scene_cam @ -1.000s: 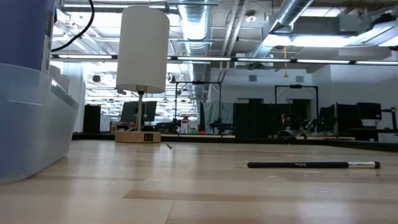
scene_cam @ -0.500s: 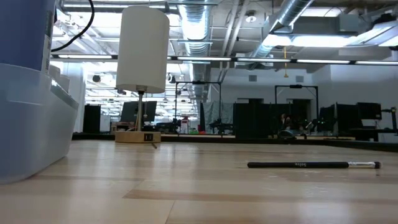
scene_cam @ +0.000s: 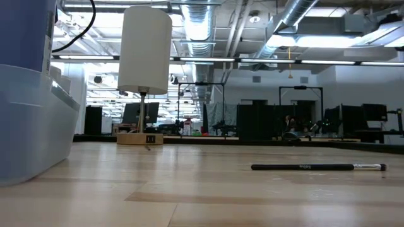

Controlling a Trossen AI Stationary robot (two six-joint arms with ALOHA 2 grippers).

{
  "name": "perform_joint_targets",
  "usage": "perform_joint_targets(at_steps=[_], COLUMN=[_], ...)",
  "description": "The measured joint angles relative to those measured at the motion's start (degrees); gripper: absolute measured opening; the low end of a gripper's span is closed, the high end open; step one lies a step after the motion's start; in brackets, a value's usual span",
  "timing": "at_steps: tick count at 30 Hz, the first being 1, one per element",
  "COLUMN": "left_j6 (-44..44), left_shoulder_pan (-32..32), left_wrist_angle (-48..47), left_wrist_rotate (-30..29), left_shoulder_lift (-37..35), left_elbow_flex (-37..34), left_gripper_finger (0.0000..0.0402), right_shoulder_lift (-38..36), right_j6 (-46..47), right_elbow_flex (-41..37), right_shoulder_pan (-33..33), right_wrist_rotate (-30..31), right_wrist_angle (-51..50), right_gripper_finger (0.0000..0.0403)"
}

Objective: Pick & Place Paint Supplies
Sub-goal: Put the gold paint brush into the green cup

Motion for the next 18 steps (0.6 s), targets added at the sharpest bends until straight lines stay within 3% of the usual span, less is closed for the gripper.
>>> perform_joint_targets(at_steps=[12, 18], left_j6=[0.0, 0.0], left_shoulder_pan=[0.0, 0.0], left_wrist_angle=[0.2, 0.2], left_wrist_rotate=[0.0, 0.0], left_shoulder_lift=[0.0, 0.0], left_elbow_flex=[0.0, 0.0], left_gripper_finger=[0.0008, 0.0008], right_shoulder_lift=[3.0, 2.8], right_j6=[-0.4, -0.9], right_elbow_flex=[0.0, 0.0], right_shoulder_pan=[-1.4, -2.1], right_wrist_rotate=[-3.2, -3.0], right_wrist_angle=[-0.3, -3.5], right_gripper_finger=[0.0002, 0.0036])
